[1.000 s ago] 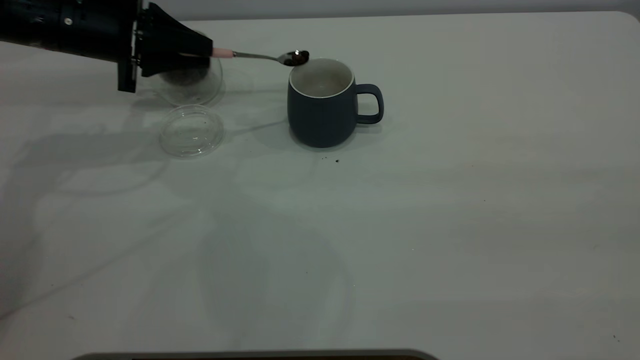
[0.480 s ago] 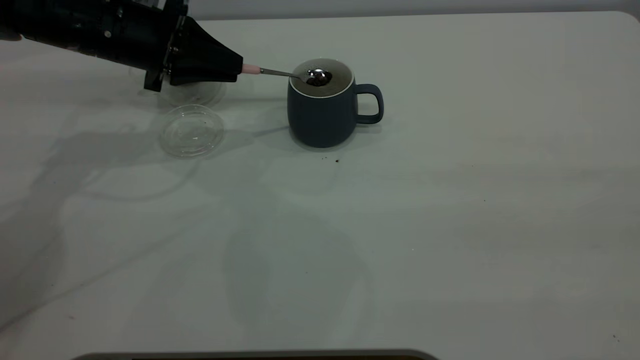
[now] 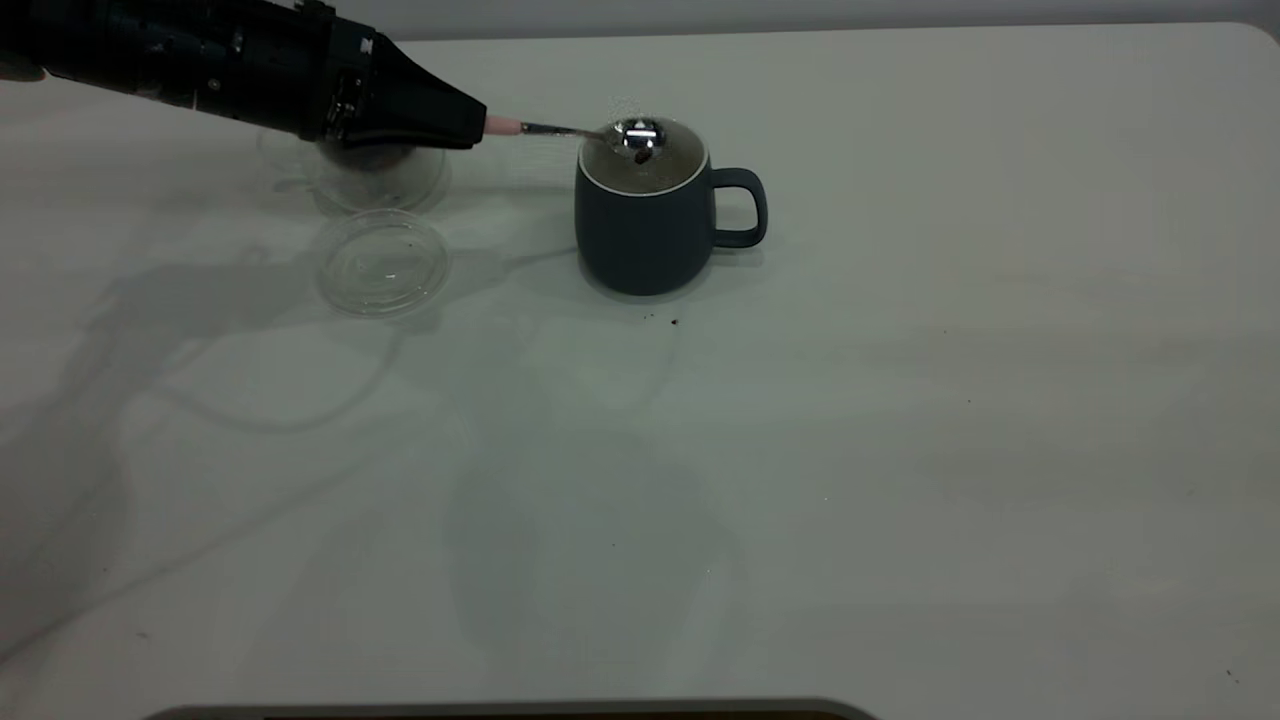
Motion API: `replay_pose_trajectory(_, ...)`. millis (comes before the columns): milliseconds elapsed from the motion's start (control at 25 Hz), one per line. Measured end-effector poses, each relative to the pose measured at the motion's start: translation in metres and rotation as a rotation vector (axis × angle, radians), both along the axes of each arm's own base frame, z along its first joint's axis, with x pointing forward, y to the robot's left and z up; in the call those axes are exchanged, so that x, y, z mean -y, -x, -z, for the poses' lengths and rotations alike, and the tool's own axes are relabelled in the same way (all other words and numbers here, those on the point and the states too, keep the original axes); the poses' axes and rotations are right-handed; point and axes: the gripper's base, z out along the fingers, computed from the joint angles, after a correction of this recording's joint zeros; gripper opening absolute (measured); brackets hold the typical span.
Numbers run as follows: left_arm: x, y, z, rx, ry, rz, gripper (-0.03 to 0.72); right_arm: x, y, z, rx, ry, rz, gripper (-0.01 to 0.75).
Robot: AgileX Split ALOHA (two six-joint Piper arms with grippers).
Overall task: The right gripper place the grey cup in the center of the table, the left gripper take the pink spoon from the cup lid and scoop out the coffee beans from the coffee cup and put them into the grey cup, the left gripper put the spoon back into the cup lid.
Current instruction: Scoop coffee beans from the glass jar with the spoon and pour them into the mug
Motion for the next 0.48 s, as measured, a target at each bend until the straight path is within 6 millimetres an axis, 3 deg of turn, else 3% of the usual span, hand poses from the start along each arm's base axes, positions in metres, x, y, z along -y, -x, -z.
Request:
replay_pose_trajectory(240,-0.0007,-0.0005,-0.0020,0.041,-0.004,0.017,0.126,0.0000,0.0000,0.0000,0.000,0.000,0.000,0.531)
replay_pose_trajectory(480,-0.0099,0.0018,-0.0100,-0.027,0.087,0.012,0.126,0.0000,0.0000,0.0000,0.000,0.000,0.000,0.531)
